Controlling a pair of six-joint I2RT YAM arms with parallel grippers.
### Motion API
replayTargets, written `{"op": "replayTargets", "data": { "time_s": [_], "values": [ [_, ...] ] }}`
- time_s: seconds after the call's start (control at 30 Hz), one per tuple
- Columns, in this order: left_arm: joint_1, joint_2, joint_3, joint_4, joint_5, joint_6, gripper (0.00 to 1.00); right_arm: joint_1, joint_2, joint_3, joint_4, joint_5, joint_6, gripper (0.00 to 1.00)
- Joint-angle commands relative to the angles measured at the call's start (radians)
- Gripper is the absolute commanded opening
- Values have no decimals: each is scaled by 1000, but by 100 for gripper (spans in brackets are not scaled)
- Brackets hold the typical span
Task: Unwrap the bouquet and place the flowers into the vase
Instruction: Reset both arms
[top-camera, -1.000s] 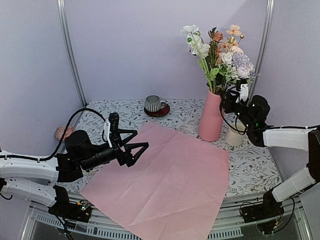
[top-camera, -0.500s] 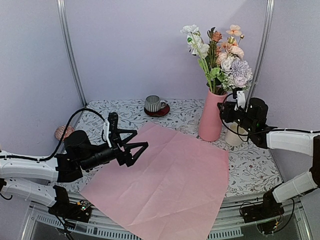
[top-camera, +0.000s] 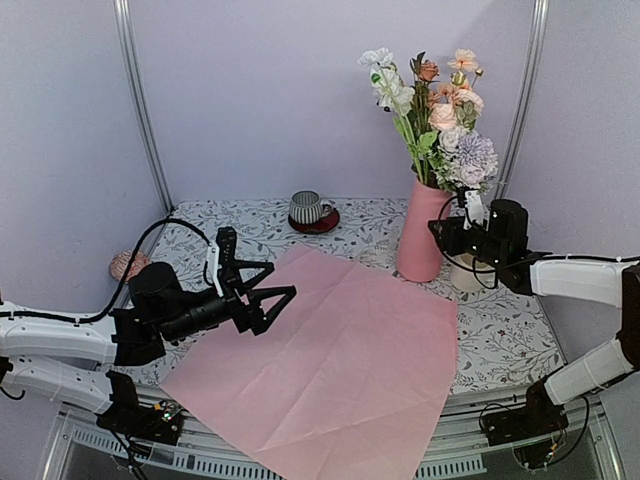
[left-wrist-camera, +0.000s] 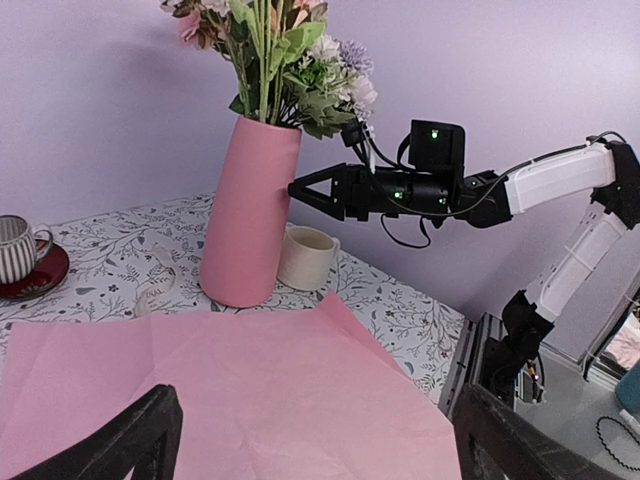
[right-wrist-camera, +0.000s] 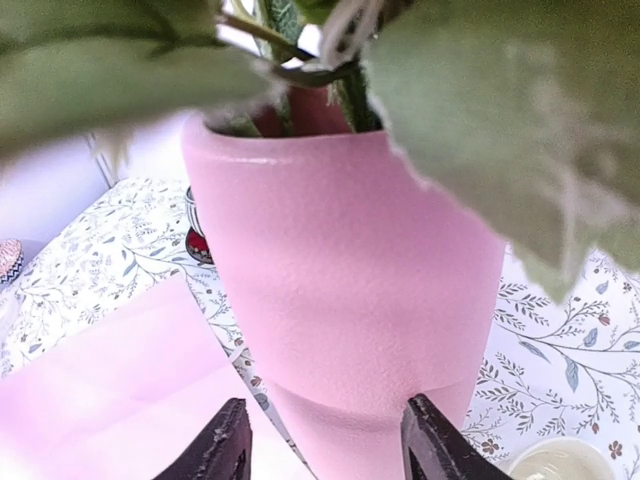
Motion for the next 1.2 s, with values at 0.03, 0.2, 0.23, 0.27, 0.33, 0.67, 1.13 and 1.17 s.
{"op": "replayTargets", "data": {
  "time_s": [0.03, 0.2, 0.23, 0.27, 0.33, 0.67, 1.13, 1.17],
  "values": [
    [-3, 4, -3, 25, 10, -3, 97, -1, -44, -23, -13, -17, 6, 57],
    [-2, 2, -3, 21, 7, -2, 97, -1, -75, -53, -10, -17, 11, 63],
    [-2, 1, -3, 21, 6, -3, 97, -1, -82, -60, -7, -16, 13, 66],
    [-2, 2, -2, 18, 5, -4, 97, -1, -88, -66, -4, -15, 15, 69],
    [-2, 2, -1, 16, 3, -4, 97, -1, -99, -79, 1, -15, 16, 75],
    [-2, 20, 11, 13, 2, -3, 97, -1, -108, -112, 16, -25, 24, 100],
    [-2, 50, 29, 6, -5, 1, 97, -1, -80, -165, 54, -70, 57, 99],
    [-2, 48, 30, 3, -6, 1, 97, -1, -82, -171, 53, -72, 57, 99]
  ]
}}
